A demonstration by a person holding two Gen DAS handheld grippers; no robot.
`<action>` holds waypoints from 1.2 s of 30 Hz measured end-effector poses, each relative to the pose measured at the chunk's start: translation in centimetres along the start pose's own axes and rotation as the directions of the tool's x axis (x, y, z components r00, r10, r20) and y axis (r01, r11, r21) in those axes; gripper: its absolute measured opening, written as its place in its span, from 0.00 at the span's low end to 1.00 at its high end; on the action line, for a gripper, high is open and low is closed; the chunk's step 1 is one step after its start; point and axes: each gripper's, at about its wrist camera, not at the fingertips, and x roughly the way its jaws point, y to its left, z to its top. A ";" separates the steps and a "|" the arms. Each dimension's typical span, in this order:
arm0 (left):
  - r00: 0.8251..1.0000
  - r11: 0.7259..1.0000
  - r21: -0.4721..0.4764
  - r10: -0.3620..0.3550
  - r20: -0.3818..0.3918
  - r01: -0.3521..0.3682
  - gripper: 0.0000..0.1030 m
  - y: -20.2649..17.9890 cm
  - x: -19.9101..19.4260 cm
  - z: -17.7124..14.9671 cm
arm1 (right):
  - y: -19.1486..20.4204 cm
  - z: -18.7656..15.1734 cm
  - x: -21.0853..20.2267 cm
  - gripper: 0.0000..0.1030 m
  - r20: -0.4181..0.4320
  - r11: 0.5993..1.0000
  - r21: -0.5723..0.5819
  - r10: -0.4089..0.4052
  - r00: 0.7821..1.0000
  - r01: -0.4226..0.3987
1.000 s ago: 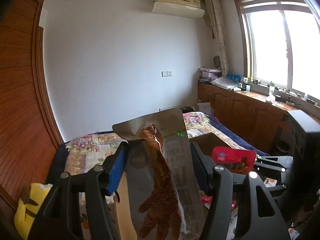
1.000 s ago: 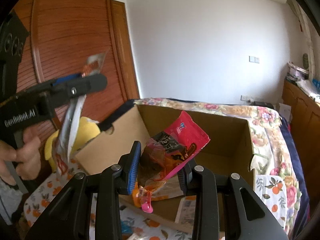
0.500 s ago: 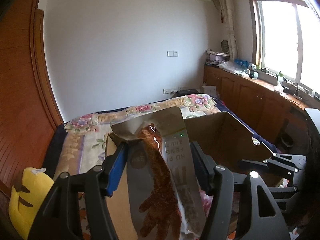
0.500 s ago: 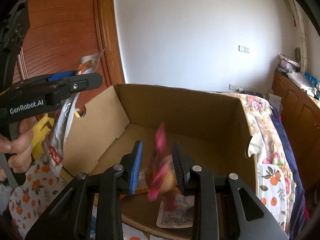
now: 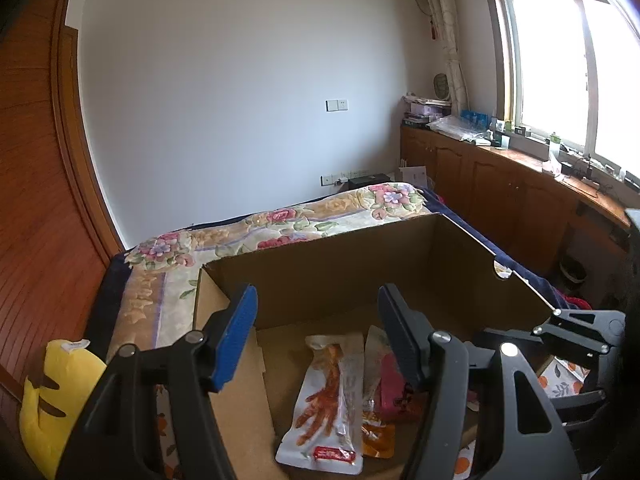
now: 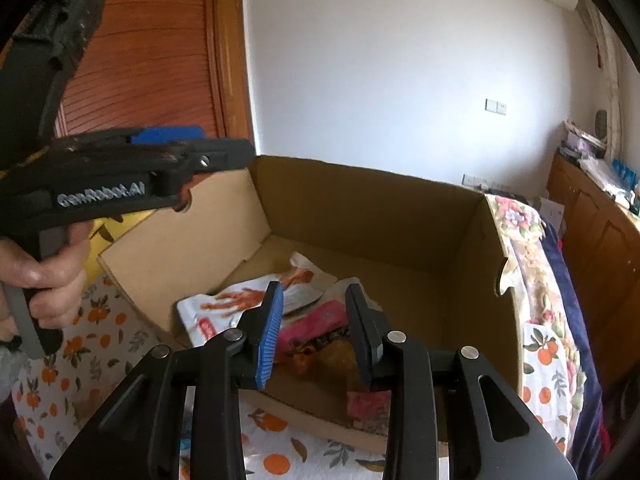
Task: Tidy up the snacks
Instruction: 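Withdraw both open tools from the box toward the remaining snacks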
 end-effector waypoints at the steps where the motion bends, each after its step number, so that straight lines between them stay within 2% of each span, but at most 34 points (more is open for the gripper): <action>1: 1.000 1.000 0.007 0.005 -0.001 -0.005 0.62 0.0 0.0 0.0 | 0.1 0.1 -0.4 0.31 0.006 1.000 0.002 0.005 1.000 -0.005; 12: 1.000 0.999 0.034 0.025 0.006 -0.026 0.62 -0.6 -2.1 0.3 | 0.8 0.8 -2.4 0.31 0.026 1.000 -0.002 -0.020 0.999 0.020; 23: 0.999 0.999 0.025 0.032 0.005 -0.032 0.62 -0.6 -6.8 -1.8 | 2.8 1.3 -8.6 0.31 0.057 0.998 -0.011 -0.064 0.996 0.064; 30: 0.999 1.000 0.000 0.007 -0.032 -0.007 0.62 0.4 -10.0 -5.7 | 4.6 -1.5 -11.7 0.31 0.030 0.997 0.013 -0.072 0.997 0.072; 36: 0.996 0.999 -0.007 -0.035 -0.082 0.035 0.64 1.1 -11.1 -10.0 | 6.2 -5.7 -12.6 0.31 -0.026 0.996 0.048 -0.074 0.997 0.076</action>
